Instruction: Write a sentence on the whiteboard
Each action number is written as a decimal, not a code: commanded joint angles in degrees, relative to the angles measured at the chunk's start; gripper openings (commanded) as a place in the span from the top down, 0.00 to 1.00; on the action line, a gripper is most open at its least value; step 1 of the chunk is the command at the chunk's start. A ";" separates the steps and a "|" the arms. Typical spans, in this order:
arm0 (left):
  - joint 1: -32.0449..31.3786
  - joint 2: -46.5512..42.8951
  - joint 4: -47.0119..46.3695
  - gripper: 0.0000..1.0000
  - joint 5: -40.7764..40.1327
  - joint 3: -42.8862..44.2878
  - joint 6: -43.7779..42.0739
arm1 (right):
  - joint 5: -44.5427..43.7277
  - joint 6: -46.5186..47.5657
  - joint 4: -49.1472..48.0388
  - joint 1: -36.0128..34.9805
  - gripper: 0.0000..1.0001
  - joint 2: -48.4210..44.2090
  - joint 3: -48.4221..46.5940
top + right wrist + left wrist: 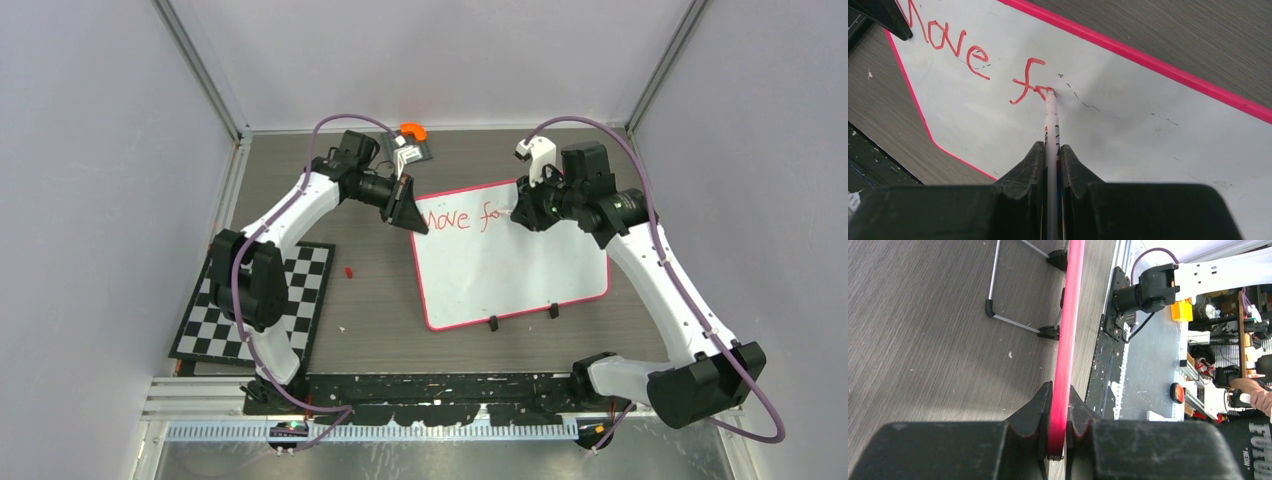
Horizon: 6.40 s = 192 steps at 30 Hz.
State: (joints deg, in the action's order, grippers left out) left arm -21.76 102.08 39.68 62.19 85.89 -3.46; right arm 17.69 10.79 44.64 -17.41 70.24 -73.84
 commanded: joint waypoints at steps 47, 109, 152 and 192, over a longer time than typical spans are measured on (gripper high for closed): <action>-0.35 -0.39 -0.01 1.00 -0.93 0.25 -0.05 | -3.66 1.88 0.22 1.00 1.00 -0.60 -1.72; -1.03 0.41 1.06 1.00 -1.09 0.95 -0.93 | -6.71 3.32 0.87 3.36 1.00 -3.17 1.83; -1.09 0.66 1.17 1.00 -1.07 0.96 -1.06 | -10.10 4.55 1.86 3.93 1.00 0.82 -4.84; -1.71 0.75 1.26 1.00 -0.90 1.57 -0.91 | -10.10 3.54 0.76 4.11 1.00 0.51 -3.94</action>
State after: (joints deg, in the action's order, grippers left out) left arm -22.76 102.52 40.99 63.00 86.02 -4.05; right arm 6.26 14.83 48.53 -13.61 69.80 -75.96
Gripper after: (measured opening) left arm 0.096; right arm 0.184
